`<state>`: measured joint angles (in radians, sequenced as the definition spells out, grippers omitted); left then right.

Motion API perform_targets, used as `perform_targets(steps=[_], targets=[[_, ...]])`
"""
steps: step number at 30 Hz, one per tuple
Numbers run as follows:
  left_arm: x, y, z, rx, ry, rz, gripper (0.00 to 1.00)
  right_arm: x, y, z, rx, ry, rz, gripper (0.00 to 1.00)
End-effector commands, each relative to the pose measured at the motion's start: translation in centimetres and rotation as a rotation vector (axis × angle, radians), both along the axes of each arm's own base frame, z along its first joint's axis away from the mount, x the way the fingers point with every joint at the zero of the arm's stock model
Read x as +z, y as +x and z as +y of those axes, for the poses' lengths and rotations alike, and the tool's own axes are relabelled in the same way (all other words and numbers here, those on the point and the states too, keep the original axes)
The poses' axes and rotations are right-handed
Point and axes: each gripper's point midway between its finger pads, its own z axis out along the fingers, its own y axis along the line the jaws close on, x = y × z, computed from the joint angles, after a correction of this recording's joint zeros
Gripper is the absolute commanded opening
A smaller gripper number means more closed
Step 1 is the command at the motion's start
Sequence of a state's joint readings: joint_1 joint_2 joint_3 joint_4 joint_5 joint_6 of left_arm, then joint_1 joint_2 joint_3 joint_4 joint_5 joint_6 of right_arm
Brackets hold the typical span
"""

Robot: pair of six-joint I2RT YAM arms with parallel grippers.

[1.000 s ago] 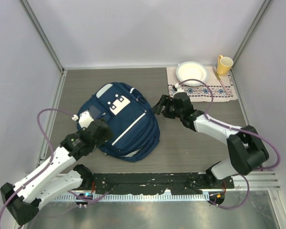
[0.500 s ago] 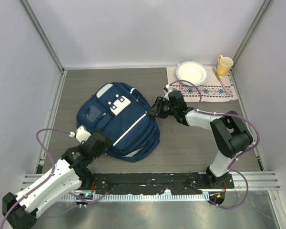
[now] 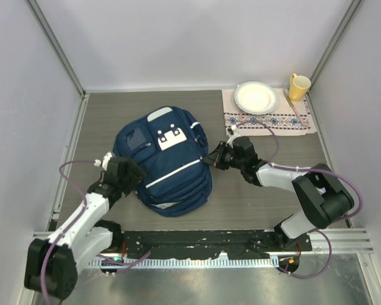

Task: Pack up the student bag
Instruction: Adjust the student bag at the center of the board.

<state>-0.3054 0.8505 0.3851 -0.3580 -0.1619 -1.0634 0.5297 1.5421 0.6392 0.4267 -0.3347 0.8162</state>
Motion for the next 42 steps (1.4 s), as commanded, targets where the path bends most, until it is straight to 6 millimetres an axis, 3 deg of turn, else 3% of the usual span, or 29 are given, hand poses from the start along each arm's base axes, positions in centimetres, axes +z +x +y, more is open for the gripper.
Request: perform_targets(steps=[1, 2, 3, 4, 5, 6, 7, 10, 13, 20, 24, 32, 38, 42], targets=[[4.6, 5.8, -1.1, -0.182, -0.048, -0.142, 0.81, 0.6, -2.9, 0.2, -0.009, -0.016, -0.010, 0.03], [6.1, 7.0, -1.1, -0.197, -0.046, -0.157, 0.84, 0.3, -3.3, 0.2, -0.009, -0.027, -0.007, 0.06], [5.9, 7.4, -1.0, -0.216, -0.037, -0.138, 0.87, 0.3, -3.3, 0.0, -0.013, -0.032, -0.008, 0.10], [5.9, 7.4, -0.9, -0.243, -0.011, -0.124, 0.90, 0.7, -3.3, -0.1, -0.016, -0.036, -0.021, 0.20], [7.2, 8.1, -0.7, -0.243, 0.003, -0.144, 0.93, 1.5, -2.7, -0.3, -0.034, -0.048, -0.049, 0.26], [7.6, 8.1, -0.4, -0.242, 0.015, -0.149, 0.94, 1.2, -2.5, -0.9, -0.047, -0.096, -0.052, 0.33], [7.7, 7.8, 0.1, -0.230, 0.039, -0.131, 0.95, 1.6, -2.2, -1.3, -0.064, -0.117, -0.065, 0.48], [9.1, 6.8, 1.3, -0.186, 0.085, -0.129, 0.97, 3.4, -0.8, -3.3, -0.148, -0.189, -0.124, 0.62], [10.5, 5.3, 1.5, -0.188, 0.083, -0.149, 0.97, 4.8, -0.4, -3.7, -0.143, -0.187, -0.133, 0.63], [12.1, 1.5, 0.9, -0.253, 0.067, -0.171, 0.95, 4.3, -3.0, -1.4, -0.019, -0.050, -0.028, 0.60], [10.6, -1.1, -0.2, -0.258, -0.009, -0.077, 0.91, 3.9, -3.9, -1.3, -0.006, -0.039, 0.008, 0.60], [8.7, -6.0, -4.8, -0.260, -0.201, 0.048, 0.83, 3.2, -4.1, -2.3, -0.037, -0.090, 0.015, 0.60], [7.3, -8.1, -3.9, -0.214, -0.203, 0.082, 0.72, 3.6, -3.9, -2.3, -0.047, -0.086, 0.013, 0.60], [5.5, -8.5, -4.9, -0.259, -0.231, 0.134, 0.71, 3.6, -3.9, -2.4, -0.053, -0.086, 0.016, 0.60]])
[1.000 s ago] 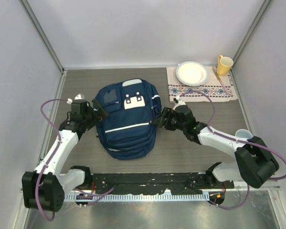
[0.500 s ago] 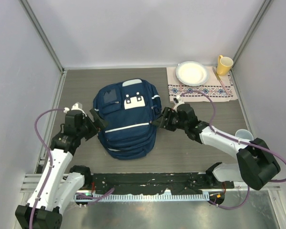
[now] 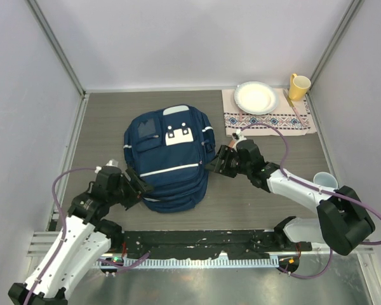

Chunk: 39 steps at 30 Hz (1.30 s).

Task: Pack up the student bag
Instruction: Adjust the student bag at the center of the board.

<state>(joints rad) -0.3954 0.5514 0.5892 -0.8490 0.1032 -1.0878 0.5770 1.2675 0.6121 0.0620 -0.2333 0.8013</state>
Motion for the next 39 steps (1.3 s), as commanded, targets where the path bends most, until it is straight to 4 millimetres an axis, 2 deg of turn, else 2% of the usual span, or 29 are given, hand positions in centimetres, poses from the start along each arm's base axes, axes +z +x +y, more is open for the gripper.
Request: perform_targets(steps=[1, 6, 10, 17, 20, 24, 26, 31, 35, 37, 39], targets=[[-2.5, -0.7, -0.8, -0.020, -0.015, 0.103, 0.71, 2.0, 0.6, 0.3, -0.018, 0.026, -0.046, 0.60], [-3.3, 0.1, -0.5, -0.005, 0.014, 0.093, 0.71, 1.8, 0.6, -0.1, -0.033, 0.013, -0.044, 0.60], [-4.0, 0.9, -1.2, 0.018, -0.034, 0.087, 0.58, 1.9, 0.6, -0.1, -0.034, 0.015, -0.044, 0.60], [-2.5, 2.1, -1.6, 0.024, -0.054, 0.039, 0.42, 1.3, 0.6, -0.2, -0.034, -0.002, -0.033, 0.60], [-2.8, 2.1, -1.9, 0.015, -0.059, 0.046, 0.33, 1.1, 0.6, -0.1, -0.028, -0.004, -0.029, 0.60], [-3.3, 2.3, -2.1, 0.011, -0.067, 0.056, 0.06, 1.2, 0.7, -0.1, -0.030, -0.004, -0.031, 0.60], [-3.2, 2.7, -2.0, 0.024, -0.060, 0.040, 0.00, 1.2, 0.7, -0.1, -0.030, -0.006, -0.033, 0.60], [-3.7, 3.5, -1.3, 0.067, -0.042, -0.008, 0.00, 1.0, 0.8, -0.1, -0.028, -0.010, -0.029, 0.60], [-5.7, 2.3, -1.5, 0.036, -0.041, 0.061, 0.00, 0.9, 0.9, 0.1, -0.024, -0.012, -0.025, 0.60], [-6.8, 1.1, -1.7, 0.010, -0.039, 0.115, 0.14, 0.9, 1.0, 0.1, -0.025, -0.013, -0.026, 0.60], [-6.7, 0.8, -1.6, 0.003, -0.034, 0.118, 0.31, 1.1, 1.1, 0.0, -0.034, -0.014, -0.031, 0.60]])
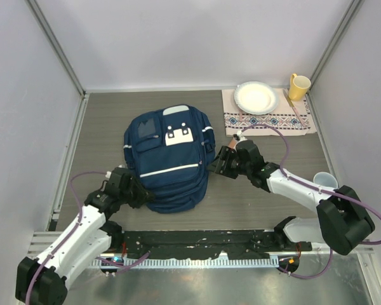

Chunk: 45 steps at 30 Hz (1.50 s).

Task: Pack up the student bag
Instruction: Adjust the student bag at the center of the board.

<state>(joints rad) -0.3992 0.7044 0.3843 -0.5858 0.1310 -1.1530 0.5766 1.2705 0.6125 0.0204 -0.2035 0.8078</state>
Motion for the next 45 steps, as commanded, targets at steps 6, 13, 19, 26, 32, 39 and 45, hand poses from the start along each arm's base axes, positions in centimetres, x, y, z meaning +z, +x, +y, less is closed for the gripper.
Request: perform_targets(steps=[6, 13, 19, 26, 32, 39, 45], targets=[[4.8, 1.0, 1.4, 0.010, 0.056, -0.145, 0.76, 2.3, 1.5, 0.5, -0.030, 0.024, -0.067, 0.63], [6.3, 2.2, 3.7, 0.013, 0.234, -0.171, 0.83, 2.5, 1.5, 2.3, -0.018, 0.148, -0.036, 0.67], [5.4, 3.4, 5.7, -0.002, 0.400, -0.162, 0.93, 1.1, 2.7, 3.6, -0.032, 0.186, 0.007, 0.69], [5.7, 5.2, 6.4, -0.004, 0.482, -0.165, 0.96, 0.3, 6.8, 2.3, -0.085, 0.052, -0.054, 0.08], [6.8, 5.9, 7.1, 0.030, 0.505, -0.210, 1.00, 0.4, 12.5, -0.3, -0.068, -0.199, -0.151, 0.02], [6.6, 7.8, 7.7, 0.089, 0.487, -0.260, 0.99, 0.0, 18.9, 1.1, 0.067, -0.337, -0.208, 0.13], [6.2, 11.7, 9.0, 0.171, 0.338, -0.285, 1.00, 2.4, 18.6, 0.4, -0.012, -0.304, -0.244, 0.66]])
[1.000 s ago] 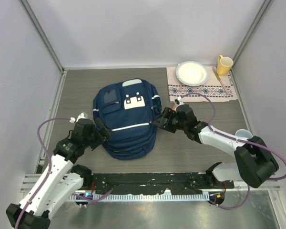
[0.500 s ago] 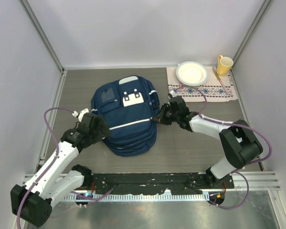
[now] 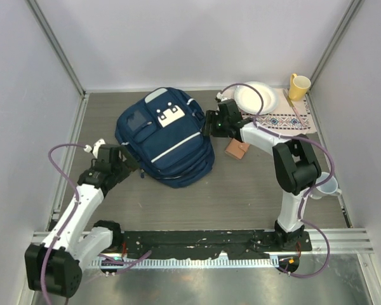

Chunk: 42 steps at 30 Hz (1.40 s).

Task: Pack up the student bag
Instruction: Adjust the student bag at the center of the board.

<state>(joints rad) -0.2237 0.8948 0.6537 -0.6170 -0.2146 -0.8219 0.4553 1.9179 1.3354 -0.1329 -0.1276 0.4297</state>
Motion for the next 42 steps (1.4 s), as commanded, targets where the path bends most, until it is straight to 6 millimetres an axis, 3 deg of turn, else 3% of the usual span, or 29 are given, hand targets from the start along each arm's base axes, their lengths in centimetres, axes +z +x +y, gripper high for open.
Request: perform_targets(steps=[1, 3, 4, 5, 7, 8, 10, 14, 16, 21, 23, 27, 32, 36, 39, 40, 41, 42], targets=[[1.2, 4.3, 0.4, 0.011, -0.107, -0.124, 1.00, 5.4, 0.0, -1.6, -0.072, 0.022, -0.139, 0.70], [0.9, 6.1, 0.9, 0.025, -0.122, -0.151, 1.00, 5.5, -1.3, -2.3, -0.102, 0.043, -0.132, 0.77], [0.7, 6.6, 0.9, 0.028, -0.133, -0.155, 1.00, 7.3, -2.0, -2.6, -0.108, 0.069, -0.159, 0.77], [0.4, 7.1, 1.3, 0.041, -0.143, -0.159, 1.00, 6.4, -3.1, -2.8, -0.106, 0.076, -0.134, 0.77], [-0.5, 8.3, 1.0, 0.042, -0.189, -0.158, 0.99, 7.5, -4.2, -2.6, -0.112, 0.145, -0.139, 0.77], [-0.5, 9.2, 1.0, 0.050, -0.200, -0.184, 0.99, 7.8, -5.7, -2.6, -0.092, 0.179, -0.134, 0.77], [-1.9, 9.6, 1.3, 0.086, -0.253, -0.173, 0.94, 9.1, -6.7, -2.4, -0.099, 0.247, -0.149, 0.77], [-2.5, 10.8, 2.3, 0.126, -0.251, -0.211, 0.87, 10.6, -9.7, -2.5, -0.077, 0.328, -0.145, 0.77], [-3.2, 10.9, 2.7, 0.146, -0.232, -0.200, 0.78, 10.7, -10.6, -2.3, -0.075, 0.359, -0.125, 0.77], [-4.2, 12.1, 3.0, 0.175, -0.252, -0.232, 0.70, 9.6, -13.0, -0.9, -0.034, 0.425, -0.065, 0.77], [-5.0, 12.5, 2.7, 0.170, -0.269, -0.227, 0.60, 8.8, -13.5, -0.4, -0.033, 0.434, -0.035, 0.76], [-6.5, 12.8, 2.8, 0.190, -0.277, -0.213, 0.53, 7.2, -13.8, 0.2, -0.046, 0.435, 0.017, 0.76], [-7.5, 12.7, 2.6, 0.196, -0.292, -0.187, 0.31, 5.0, -12.9, 0.5, -0.090, 0.423, 0.080, 0.76], [-8.0, 11.3, 2.1, 0.189, -0.316, -0.160, 0.00, 2.5, -11.7, 1.1, -0.136, 0.405, 0.145, 0.75], [-8.6, 9.3, 1.2, 0.184, -0.364, -0.130, 0.00, 0.9, -10.4, 2.0, -0.142, 0.403, 0.170, 0.75], [-7.7, 8.8, 0.7, 0.172, -0.378, -0.149, 0.00, 0.6, -10.1, 2.2, -0.140, 0.397, 0.173, 0.75], [-7.6, 8.1, 0.4, 0.179, -0.392, -0.146, 0.00, 1.4, -9.1, 2.8, -0.133, 0.410, 0.153, 0.75], [-8.2, 6.8, 0.3, 0.187, -0.392, -0.126, 0.00, 0.2, -8.7, 3.1, -0.134, 0.396, 0.176, 0.75]])
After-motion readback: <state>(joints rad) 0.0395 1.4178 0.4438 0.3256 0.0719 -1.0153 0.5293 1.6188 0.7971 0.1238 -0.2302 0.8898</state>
